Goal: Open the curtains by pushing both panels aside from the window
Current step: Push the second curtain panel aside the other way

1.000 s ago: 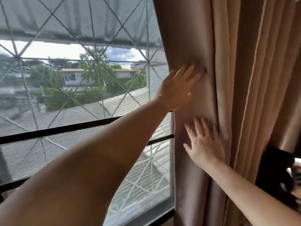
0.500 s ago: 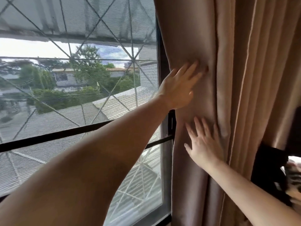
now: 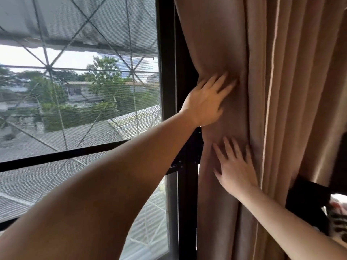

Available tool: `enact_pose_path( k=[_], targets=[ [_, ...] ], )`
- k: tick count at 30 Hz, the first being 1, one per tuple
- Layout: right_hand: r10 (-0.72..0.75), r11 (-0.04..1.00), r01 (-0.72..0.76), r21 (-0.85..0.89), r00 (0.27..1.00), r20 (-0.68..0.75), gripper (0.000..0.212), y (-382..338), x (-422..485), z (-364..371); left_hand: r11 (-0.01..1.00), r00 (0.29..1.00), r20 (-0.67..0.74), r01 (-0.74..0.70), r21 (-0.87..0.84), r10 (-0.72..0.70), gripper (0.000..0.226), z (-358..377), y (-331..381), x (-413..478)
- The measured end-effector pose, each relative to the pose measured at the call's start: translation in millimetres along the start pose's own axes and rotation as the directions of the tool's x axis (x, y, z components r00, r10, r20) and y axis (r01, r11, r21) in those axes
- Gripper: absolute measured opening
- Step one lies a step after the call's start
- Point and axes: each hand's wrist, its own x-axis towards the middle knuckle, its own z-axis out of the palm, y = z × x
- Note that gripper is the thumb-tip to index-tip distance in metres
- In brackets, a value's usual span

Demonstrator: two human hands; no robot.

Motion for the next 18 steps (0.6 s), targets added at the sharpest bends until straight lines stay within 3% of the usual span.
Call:
enact_pose_path(
  k=[5,18],
  targets=[
    [0.005,1.000,-0.005,0.006,1.000,0.013,0.089,26.3,9.0,13.4,1.000,1.000,0.020,0.005,-0.004,-0.005,0.081,13.3,11.6,22.0],
    [0.001,0.997,0.001,0.075,0.999,-0.032,0.080,72.2,29.6,36.1,0.999,0.998,0.044,0.041,-0.028,-0.039,0.083,36.5,31.6,61.7]
  ],
)
